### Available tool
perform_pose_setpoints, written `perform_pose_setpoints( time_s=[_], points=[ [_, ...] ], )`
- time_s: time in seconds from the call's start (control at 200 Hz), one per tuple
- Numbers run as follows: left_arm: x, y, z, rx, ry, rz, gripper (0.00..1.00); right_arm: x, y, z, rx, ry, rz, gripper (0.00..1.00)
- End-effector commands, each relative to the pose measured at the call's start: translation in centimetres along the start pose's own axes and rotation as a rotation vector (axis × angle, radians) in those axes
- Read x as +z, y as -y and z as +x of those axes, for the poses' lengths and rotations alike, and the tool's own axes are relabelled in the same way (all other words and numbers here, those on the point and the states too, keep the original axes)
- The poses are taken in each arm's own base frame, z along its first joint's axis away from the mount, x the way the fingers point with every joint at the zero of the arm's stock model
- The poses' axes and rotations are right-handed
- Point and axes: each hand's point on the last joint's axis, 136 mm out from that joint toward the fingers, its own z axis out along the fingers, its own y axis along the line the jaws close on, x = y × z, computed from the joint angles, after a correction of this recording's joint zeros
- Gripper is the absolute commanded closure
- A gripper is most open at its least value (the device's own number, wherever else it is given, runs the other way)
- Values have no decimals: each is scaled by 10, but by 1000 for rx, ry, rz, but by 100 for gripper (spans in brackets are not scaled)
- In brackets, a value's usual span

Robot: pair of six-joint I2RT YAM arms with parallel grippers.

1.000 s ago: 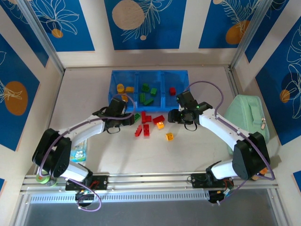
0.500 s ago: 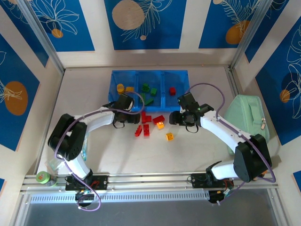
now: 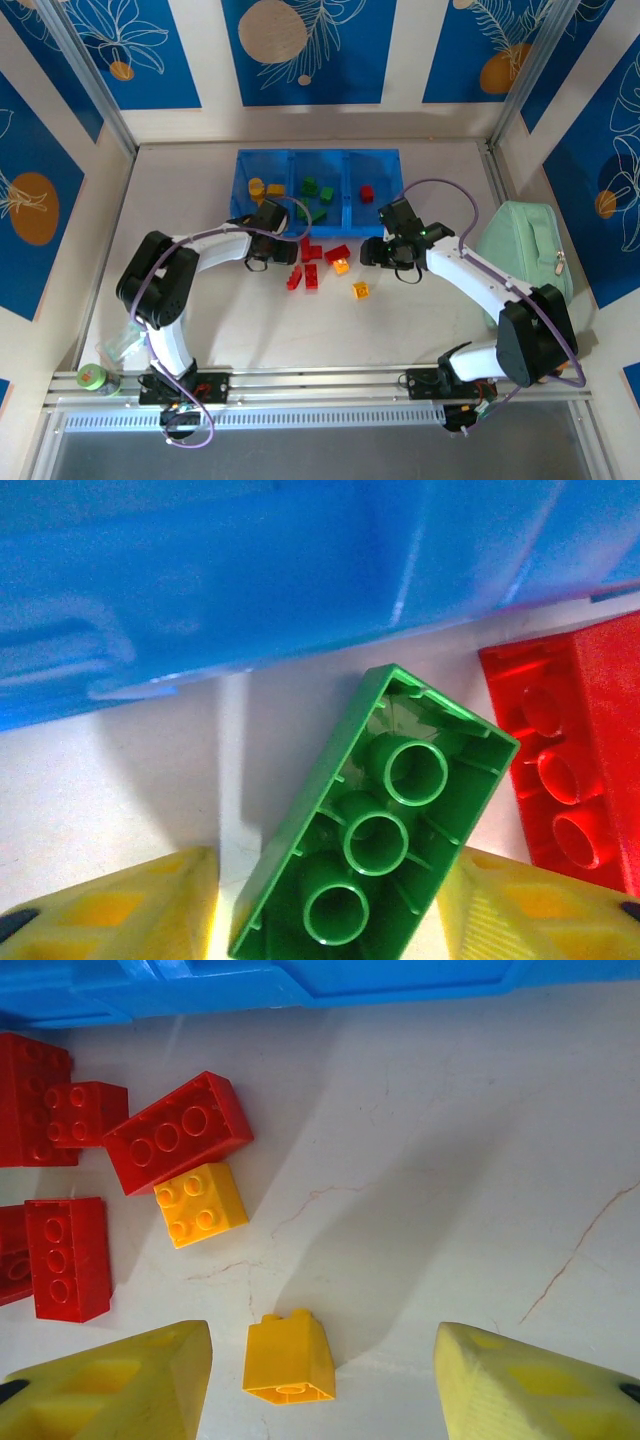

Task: Sort the legos into containers by color
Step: Pick up the lego from the center of the table, then place the lego in the container.

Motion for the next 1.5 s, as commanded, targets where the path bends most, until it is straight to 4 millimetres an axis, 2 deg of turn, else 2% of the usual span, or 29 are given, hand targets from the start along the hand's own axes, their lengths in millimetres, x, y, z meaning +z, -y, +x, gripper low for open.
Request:
perform_pose_setpoints(
  time_s=[0.0,0.17,0.29,0.46,0.585,0.715,0.846,1.081,1.206,1.281,1.306,1.361,1.381,1.491],
  points=[
    [5,7,3,4,-25,30,48,0,-2,2,18,-5,-22,39],
    [-1,12,9,25,-25,22,63,0,0,0,21,0,-15,39],
    [-9,16,18,31,-19,18,70,0,0,1,20,0,-15,39],
    [-29,21,22,46,12,6,75,0,-1,0,23,0,-19,40],
    [-52,28,15,58,65,8,76,-2,-1,0,24,6,-22,40],
    [-76,40,-3,66,138,39,76,-4,-2,0,27,11,-28,40],
    [-86,48,-28,94,177,38,76,-6,-4,0,26,10,-37,40],
    [-80,72,-79,138,200,62,76,-19,0,1,22,35,-26,40],
    [-69,70,-110,148,191,19,75,-25,3,1,24,45,-22,40],
    [-62,69,-124,156,175,-6,70,-28,4,2,28,47,-20,40],
    [-61,68,-129,156,172,-14,64,-29,4,2,27,48,-21,40],
    [-62,69,-134,164,166,-25,41,-30,4,2,28,52,-21,40],
    [-63,69,-135,166,164,-29,37,-31,4,2,28,52,-22,40],
    [-73,68,-131,157,185,-21,33,-31,6,3,30,51,-19,40]
  ],
)
